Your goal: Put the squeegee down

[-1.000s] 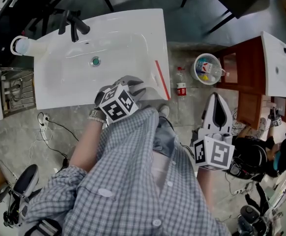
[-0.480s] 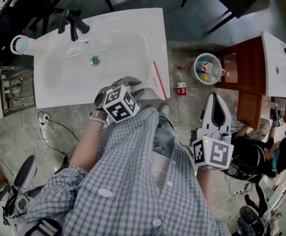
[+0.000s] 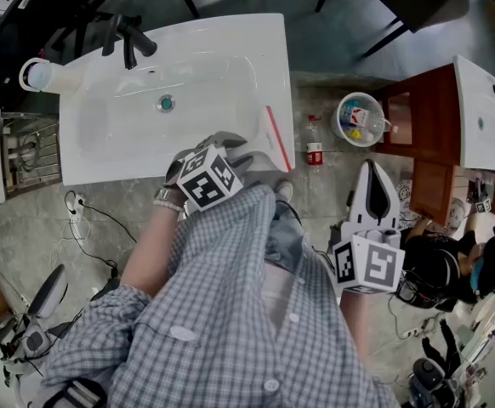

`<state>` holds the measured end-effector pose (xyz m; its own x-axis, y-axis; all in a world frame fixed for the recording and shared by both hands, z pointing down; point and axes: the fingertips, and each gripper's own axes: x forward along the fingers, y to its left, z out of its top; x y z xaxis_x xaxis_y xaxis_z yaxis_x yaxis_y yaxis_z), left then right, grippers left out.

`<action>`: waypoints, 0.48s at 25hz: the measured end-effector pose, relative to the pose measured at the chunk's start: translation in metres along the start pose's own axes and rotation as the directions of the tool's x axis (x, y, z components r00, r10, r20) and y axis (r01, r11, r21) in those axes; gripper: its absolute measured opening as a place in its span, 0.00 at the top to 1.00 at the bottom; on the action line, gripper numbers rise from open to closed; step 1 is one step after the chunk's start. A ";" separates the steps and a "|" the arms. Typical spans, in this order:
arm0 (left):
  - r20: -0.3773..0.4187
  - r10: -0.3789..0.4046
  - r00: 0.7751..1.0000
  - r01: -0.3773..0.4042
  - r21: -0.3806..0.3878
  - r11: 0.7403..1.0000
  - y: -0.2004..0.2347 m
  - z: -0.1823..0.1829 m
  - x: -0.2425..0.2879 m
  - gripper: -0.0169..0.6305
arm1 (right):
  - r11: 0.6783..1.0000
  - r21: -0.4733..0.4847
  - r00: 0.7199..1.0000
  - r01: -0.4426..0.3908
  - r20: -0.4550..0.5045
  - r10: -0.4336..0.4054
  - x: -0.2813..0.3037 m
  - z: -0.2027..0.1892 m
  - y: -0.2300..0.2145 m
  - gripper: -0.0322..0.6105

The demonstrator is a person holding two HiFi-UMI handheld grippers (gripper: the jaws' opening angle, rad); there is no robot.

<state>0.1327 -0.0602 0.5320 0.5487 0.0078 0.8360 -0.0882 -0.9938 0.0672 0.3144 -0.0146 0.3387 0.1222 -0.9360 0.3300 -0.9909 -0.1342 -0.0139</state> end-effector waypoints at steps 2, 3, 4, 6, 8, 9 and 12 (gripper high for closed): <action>0.012 0.001 1.000 -0.001 -0.009 1.000 0.000 0.002 -0.002 0.76 | 1.000 -0.002 1.000 -0.004 -0.002 0.004 0.000 0.001 0.001 0.94; 0.017 0.003 1.000 -0.003 -0.012 1.000 0.001 0.004 -0.004 0.75 | 1.000 -0.002 1.000 -0.005 -0.004 0.005 0.000 0.000 0.001 0.94; 0.023 0.007 1.000 -0.007 -0.015 1.000 0.002 0.005 -0.006 0.75 | 1.000 0.000 1.000 -0.006 -0.005 0.006 0.000 0.000 0.001 0.94; 0.038 0.012 0.999 -0.011 -0.017 1.000 0.003 0.010 -0.011 0.75 | 1.000 -0.002 1.000 -0.014 -0.004 0.014 0.001 0.001 0.003 0.94; 0.053 0.011 0.999 -0.009 -0.020 1.000 0.004 0.015 -0.017 0.74 | 1.000 -0.008 1.000 -0.027 0.001 0.027 0.003 0.002 0.005 0.94; 0.055 0.013 0.998 -0.012 -0.019 1.000 0.005 0.017 -0.019 0.74 | 0.999 -0.009 0.999 -0.033 0.002 0.033 0.004 0.003 0.006 0.94; 0.063 0.032 0.998 -0.031 -0.010 0.999 0.007 0.022 -0.027 0.72 | 0.999 -0.013 0.999 -0.053 0.007 0.053 0.007 0.005 0.010 0.94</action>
<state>0.1360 -0.0703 0.4981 0.5968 -0.0308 0.8018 -0.1134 -0.9925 0.0463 0.3053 -0.0245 0.3365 0.0702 -0.9442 0.3219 -0.9966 -0.0804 -0.0186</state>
